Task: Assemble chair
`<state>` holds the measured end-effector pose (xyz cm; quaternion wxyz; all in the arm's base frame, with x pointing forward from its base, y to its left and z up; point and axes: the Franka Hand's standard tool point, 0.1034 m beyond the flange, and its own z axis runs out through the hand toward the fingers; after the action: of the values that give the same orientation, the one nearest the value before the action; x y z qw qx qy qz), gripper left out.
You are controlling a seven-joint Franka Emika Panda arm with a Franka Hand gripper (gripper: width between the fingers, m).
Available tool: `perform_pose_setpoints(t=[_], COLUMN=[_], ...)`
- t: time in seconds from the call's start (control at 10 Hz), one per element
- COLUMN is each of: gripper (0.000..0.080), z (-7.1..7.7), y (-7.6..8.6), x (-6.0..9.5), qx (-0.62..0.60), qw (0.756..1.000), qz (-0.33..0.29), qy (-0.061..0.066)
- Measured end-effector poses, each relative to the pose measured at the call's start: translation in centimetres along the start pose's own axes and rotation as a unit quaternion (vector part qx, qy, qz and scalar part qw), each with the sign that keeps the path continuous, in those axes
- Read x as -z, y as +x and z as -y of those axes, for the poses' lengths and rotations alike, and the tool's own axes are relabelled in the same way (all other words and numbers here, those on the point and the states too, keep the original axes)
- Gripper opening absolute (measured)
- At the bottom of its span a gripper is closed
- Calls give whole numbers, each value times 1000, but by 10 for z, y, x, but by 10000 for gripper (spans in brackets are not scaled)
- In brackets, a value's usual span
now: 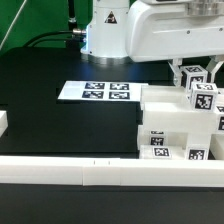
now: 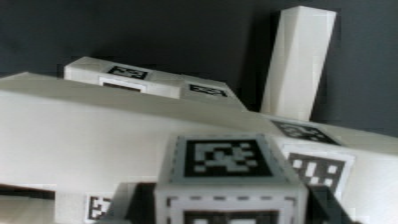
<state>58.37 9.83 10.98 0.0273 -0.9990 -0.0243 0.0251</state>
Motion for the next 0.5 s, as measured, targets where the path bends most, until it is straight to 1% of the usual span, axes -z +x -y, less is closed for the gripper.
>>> perform_pose_setpoints(t=[0.2,0.5], gripper=[266,266], z=[0,0], y=[0,0], x=[0,0], qx=[-54,-145], qw=[999,989], qz=[0,0], qy=[0,0])
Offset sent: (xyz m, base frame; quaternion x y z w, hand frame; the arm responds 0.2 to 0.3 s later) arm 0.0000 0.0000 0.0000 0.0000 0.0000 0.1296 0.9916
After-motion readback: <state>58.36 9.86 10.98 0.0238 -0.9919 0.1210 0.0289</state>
